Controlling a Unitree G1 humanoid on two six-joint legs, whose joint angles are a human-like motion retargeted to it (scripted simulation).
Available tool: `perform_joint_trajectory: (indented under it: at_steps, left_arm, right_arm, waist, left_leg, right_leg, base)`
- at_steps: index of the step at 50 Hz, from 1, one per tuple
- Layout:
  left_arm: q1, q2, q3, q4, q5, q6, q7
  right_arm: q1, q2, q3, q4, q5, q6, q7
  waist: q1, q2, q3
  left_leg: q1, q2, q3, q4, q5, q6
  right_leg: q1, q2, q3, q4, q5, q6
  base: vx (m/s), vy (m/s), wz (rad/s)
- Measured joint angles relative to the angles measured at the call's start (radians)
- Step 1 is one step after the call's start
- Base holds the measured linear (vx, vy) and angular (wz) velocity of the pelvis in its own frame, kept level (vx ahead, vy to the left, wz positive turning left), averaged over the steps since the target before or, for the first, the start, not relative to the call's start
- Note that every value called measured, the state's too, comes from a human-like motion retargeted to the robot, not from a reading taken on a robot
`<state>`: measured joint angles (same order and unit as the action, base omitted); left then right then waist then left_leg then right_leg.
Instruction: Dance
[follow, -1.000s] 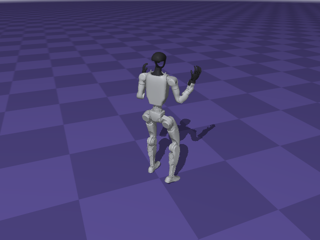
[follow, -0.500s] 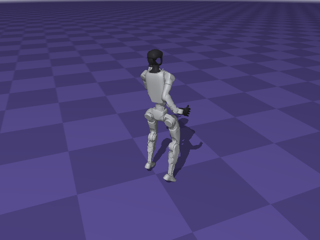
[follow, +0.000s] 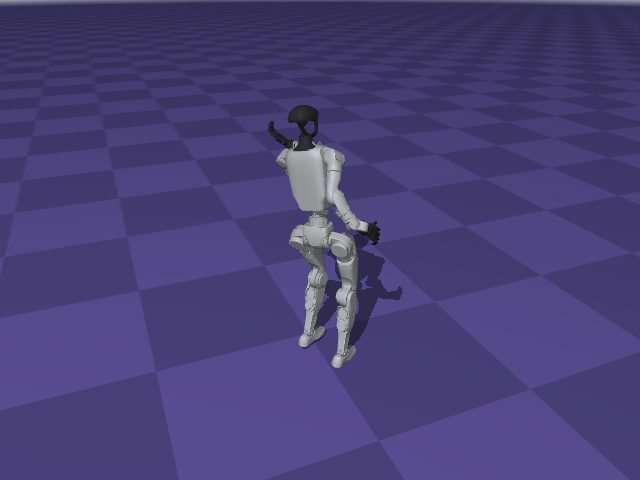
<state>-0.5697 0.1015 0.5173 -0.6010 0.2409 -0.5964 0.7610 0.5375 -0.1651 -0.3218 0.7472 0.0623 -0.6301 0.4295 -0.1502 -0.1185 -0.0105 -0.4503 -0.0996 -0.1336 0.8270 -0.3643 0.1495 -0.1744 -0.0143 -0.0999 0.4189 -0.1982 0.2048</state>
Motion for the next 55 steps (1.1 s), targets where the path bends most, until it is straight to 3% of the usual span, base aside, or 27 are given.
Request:
perform_joint_trajectory:
  at_steps: [3, 7, 10, 15, 20, 23, 25, 28, 32, 35, 39, 42, 45, 49, 50, 52, 55]
  left_arm:
    - [0.035, 0.072, 0.069, -0.036, 0.337, 0.12, 0.098]
    - [0.052, 0.078, 0.059, -0.084, 0.451, 0.185, 0.181]
    - [0.081, 0.025, -0.031, -0.069, 0.367, 0.116, 0.2]
    - [0.212, -0.082, -0.13, 0.077, 0.306, -0.034, 0.101]
    - [0.429, -0.064, -0.183, 0.241, 0.387, -0.089, -0.147]
    - [0.573, -0.004, -0.203, 0.288, 0.42, -0.151, -0.318]
    - [0.664, 0.055, -0.205, 0.263, 0.4, -0.157, -0.376]
    - [0.767, 0.121, -0.165, 0.195, 0.339, -0.12, -0.374]
    - [0.889, 0.099, -0.148, 0.182, 0.108, -0.045, -0.32]
    - [0.983, 0.027, -0.192, 0.225, -0.125, 0.02, -0.388]
    - [1.037, -0.089, -0.265, 0.412, -0.273, 0.156, -0.523]
    - [1.032, -0.145, -0.344, 0.556, -0.349, 0.217, -0.506]
    - [0.942, -0.218, -0.37, 0.655, -0.553, 0.128, -0.417]
    - [0.681, -0.433, -0.346, 0.715, -0.829, -0.024, -0.43]
    - [0.626, -0.449, -0.357, 0.703, -0.92, -0.051, -0.44]
    - [0.539, -0.475, -0.386, 0.64, -1.189, 0.008, -0.547]
    - [0.418, -0.53, -0.39, 0.545, -1.58, 0.188, -0.802]
  right_arm:
    - [0.021, 0.007, -0.011, 0.003, 0.0, -0.016, -0.034]
    - [0.031, 0.005, -0.032, -0.017, -0.003, -0.009, -0.04]
    - [0.023, 0.006, -0.039, -0.008, -0.015, 0.007, -0.064]
    - [-0.003, 0.042, -0.04, 0.03, -0.074, 0.051, -0.096]
    - [-0.063, 0.13, -0.05, 0.074, -0.11, 0.189, -0.168]
    - [-0.132, 0.244, -0.093, 0.007, 0.062, 0.304, -0.209]
    - [-0.195, 0.32, -0.132, -0.086, 0.238, 0.309, -0.23]
    - [-0.276, 0.339, -0.128, -0.283, 0.498, 0.243, -0.273]
    - [-0.364, 0.264, -0.044, -0.614, 0.717, 0.231, -0.197]
    - [-0.446, 0.189, 0.027, -0.859, 0.766, 0.224, -0.134]
    - [-0.573, 0.059, 0.089, -1.083, 0.684, 0.178, -0.179]
    - [-0.673, -0.003, 0.121, -1.13, 0.54, 0.114, -0.281]
    - [-0.723, 0.031, 0.194, -1.056, 0.412, 0.01, -0.463]
    - [-0.773, 0.152, 0.214, -0.903, 0.512, -0.073, -0.655]
    - [-0.781, 0.188, 0.233, -0.88, 0.585, -0.059, -0.642]
    - [-0.786, 0.27, 0.239, -0.87, 0.827, 0.07, -0.461]
    - [-0.791, 0.367, 0.231, -0.852, 1.203, 0.304, -0.197]
  waist:
    - [0.026, -0.008, -0.025]
    - [0.008, -0.041, -0.026]
    - [0.005, -0.053, -0.017]
    - [0.005, -0.014, 0.002]
    - [-0.034, 0.047, 0.003]
    - [-0.055, 0.088, -0.014]
    - [-0.039, 0.105, -0.015]
    - [0.019, 0.108, 0.004]
    - [0.088, 0.096, 0.036]
    - [0.138, 0.082, 0.05]
    - [0.214, 0.097, 0.05]
    - [0.233, 0.102, 0.069]
    - [0.174, 0.106, 0.111]
    - [0.198, 0.084, 0.079]
    - [0.207, 0.084, 0.078]
    - [0.223, 0.08, 0.095]
    - [0.227, 0.078, 0.105]
  left_leg:
    - [0.03, 0.017, 0.009, -0.101, 0.068, -0.007]
    - [0.073, -0.024, 0.002, -0.233, 0.135, -0.007]
    - [0.087, -0.039, -0.008, -0.269, 0.152, -0.009]
    - [0.026, -0.009, -0.045, -0.133, 0.09, -0.054]
    - [-0.039, 0.023, -0.058, 0.035, 0.011, -0.073]
    - [-0.063, 0.034, -0.058, 0.085, -0.015, -0.074]
    - [-0.057, 0.043, -0.037, 0.083, -0.006, -0.073]
    - [-0.004, 0.041, 0.022, 0.005, 0.055, -0.077]
    - [0.096, -0.008, 0.095, -0.167, 0.231, -0.093]
    - [0.162, -0.059, 0.11, -0.307, 0.313, -0.097]
    - [0.273, -0.059, 0.186, -0.563, 0.305, -0.067]
    - [0.353, -0.06, 0.271, -0.632, 0.338, -0.044]
    - [0.383, -0.064, 0.222, -0.586, 0.354, -0.037]
    - [0.332, -0.1, 0.198, -0.53, 0.33, -0.025]
    - [0.325, -0.107, 0.194, -0.516, 0.321, -0.022]
    - [0.33, -0.121, 0.171, -0.488, 0.308, -0.021]
    - [0.352, -0.1, 0.185, -0.493, 0.306, -0.027]
  right_leg:
    - [0.023, 0.018, 0.018, -0.073, 0.042, -0.033]
    - [0.048, -0.003, 0.009, -0.161, 0.077, -0.076]
    - [0.061, -0.013, -0.012, -0.183, 0.077, -0.096]
    - [0.008, 0.011, -0.002, -0.089, 0.025, -0.095]
    - [-0.046, 0.043, 0.021, 0.025, -0.037, -0.079]
    - [-0.069, 0.064, 0.042, 0.053, -0.047, -0.051]
    - [-0.059, 0.067, 0.053, 0.043, -0.04, -0.041]
    - [-0.022, 0.054, 0.07, -0.016, 0.008, -0.069]
    - [0.043, 0.008, 0.085, -0.117, 0.096, -0.126]
    - [0.064, -0.029, 0.089, -0.162, 0.16, -0.167]
    - [0.064, -0.035, 0.116, -0.157, 0.137, -0.161]
    - [0.083, -0.045, 0.116, -0.116, 0.085, -0.132]
    - [0.112, -0.047, 0.129, -0.015, 0.074, -0.104]
    - [0.071, -0.087, 0.139, 0.049, 0.065, -0.072]
    - [0.059, -0.094, 0.144, 0.074, 0.066, -0.068]
    - [0.055, -0.103, 0.138, 0.122, 0.083, -0.066]
    - [0.047, -0.112, 0.099, 0.169, 0.155, -0.078]
  base:
    - [0.05, -0.12, -0.16]
    - [-0.19, 0.0, 0.25]
    - [-0.15, -0.02, 0.26]
    - [-0.13, 0.0, 0.14]
    - [-0.04, 0.03, -0.03]
    - [-0.03, 0.02, -0.12]
    - [-0.07, 0.03, -0.5]
    - [-0.11, 0.16, -0.81]
    - [-0.1, 0.25, -0.8]
    - [-0.09, 0.26, -0.75]
    - [-0.05, 0.24, -0.4]
    - [0.13, 0.09, 0.14]
    - [0.29, 0.04, 0.42]
    - [-0.01, 0.19, 0.33]
    - [0.17, 0.13, -0.24]
    - [0.24, 0.04, -0.35]
    - [0.12, -0.05, -0.56]
